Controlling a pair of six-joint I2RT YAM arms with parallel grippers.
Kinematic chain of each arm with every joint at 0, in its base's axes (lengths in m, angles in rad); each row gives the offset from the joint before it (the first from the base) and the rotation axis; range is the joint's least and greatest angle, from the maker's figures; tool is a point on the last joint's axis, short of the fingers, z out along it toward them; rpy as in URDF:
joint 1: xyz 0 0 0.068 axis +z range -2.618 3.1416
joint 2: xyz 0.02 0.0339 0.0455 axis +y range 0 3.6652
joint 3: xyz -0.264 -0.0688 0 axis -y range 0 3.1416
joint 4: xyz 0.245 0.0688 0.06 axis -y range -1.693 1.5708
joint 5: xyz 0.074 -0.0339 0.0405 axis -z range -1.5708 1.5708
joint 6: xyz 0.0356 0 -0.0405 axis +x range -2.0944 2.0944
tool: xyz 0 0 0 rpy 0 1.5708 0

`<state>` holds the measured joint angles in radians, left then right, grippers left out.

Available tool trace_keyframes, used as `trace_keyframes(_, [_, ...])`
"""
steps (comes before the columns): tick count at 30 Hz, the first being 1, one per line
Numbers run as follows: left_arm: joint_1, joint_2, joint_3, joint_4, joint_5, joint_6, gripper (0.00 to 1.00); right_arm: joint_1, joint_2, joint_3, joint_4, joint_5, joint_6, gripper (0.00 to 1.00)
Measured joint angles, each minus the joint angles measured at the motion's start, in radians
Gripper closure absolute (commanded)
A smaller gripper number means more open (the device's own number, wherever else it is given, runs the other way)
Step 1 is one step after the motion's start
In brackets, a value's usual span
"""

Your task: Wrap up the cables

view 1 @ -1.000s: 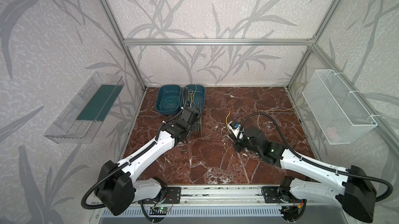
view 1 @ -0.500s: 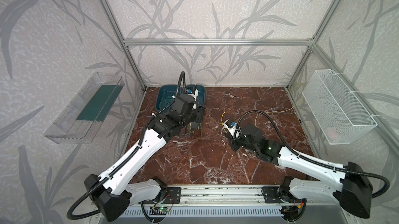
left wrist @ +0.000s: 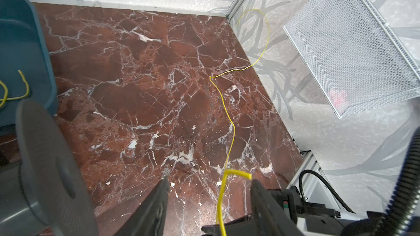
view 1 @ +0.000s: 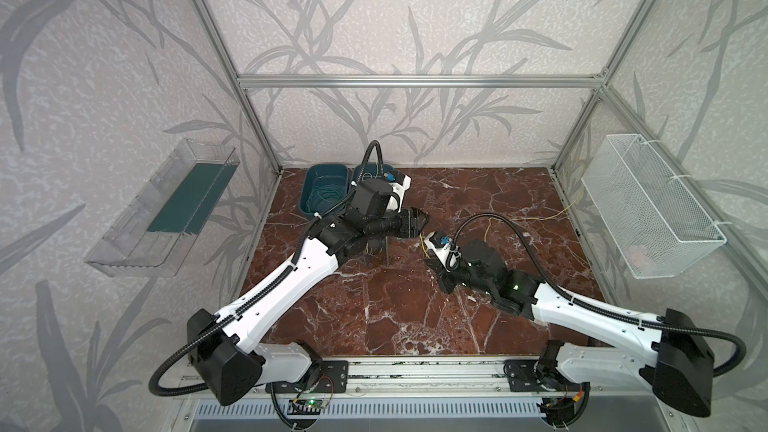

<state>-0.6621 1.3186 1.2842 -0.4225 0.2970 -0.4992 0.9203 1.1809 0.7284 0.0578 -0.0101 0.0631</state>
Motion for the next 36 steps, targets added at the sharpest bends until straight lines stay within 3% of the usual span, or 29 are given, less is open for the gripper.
trace_keyframes(9, [-0.014, 0.012, -0.023, 0.067, 0.047, -0.019, 0.71, 0.004, 0.011, 0.0, 0.006, -0.008, 0.015, 1.0])
trace_keyframes(14, [-0.018, 0.019, -0.051, 0.079, 0.051, -0.015, 0.73, 0.004, 0.01, 0.0, 0.006, -0.011, 0.016, 1.0])
trace_keyframes(21, [-0.018, 0.019, -0.07, 0.081, 0.061, -0.003, 1.0, 0.004, 0.007, 0.0, 0.005, -0.011, 0.016, 1.0])
trace_keyframes(25, [-0.018, 0.01, -0.085, 0.108, 0.063, 0.001, 1.0, 0.004, 0.007, 0.0, 0.003, -0.009, 0.016, 0.99])
trace_keyframes(26, [-0.018, 0.002, -0.097, 0.122, 0.055, 0.0, 1.0, 0.004, 0.008, 0.0, 0.002, -0.007, 0.016, 0.93])
trace_keyframes(29, [-0.02, -0.051, -0.175, 0.206, 0.0, -0.003, 1.0, 0.004, 0.006, 0.0, 0.002, 0.006, 0.024, 0.6])
trace_keyframes(31, [-0.019, -0.106, -0.255, 0.296, -0.066, -0.002, 1.0, 0.005, -0.001, 0.0, -0.006, 0.016, 0.035, 0.44])
trace_keyframes(36, [-0.007, -0.171, -0.333, 0.5, -0.188, 0.014, 1.0, 0.005, -0.089, 0.0, -0.048, 0.034, 0.095, 0.27])
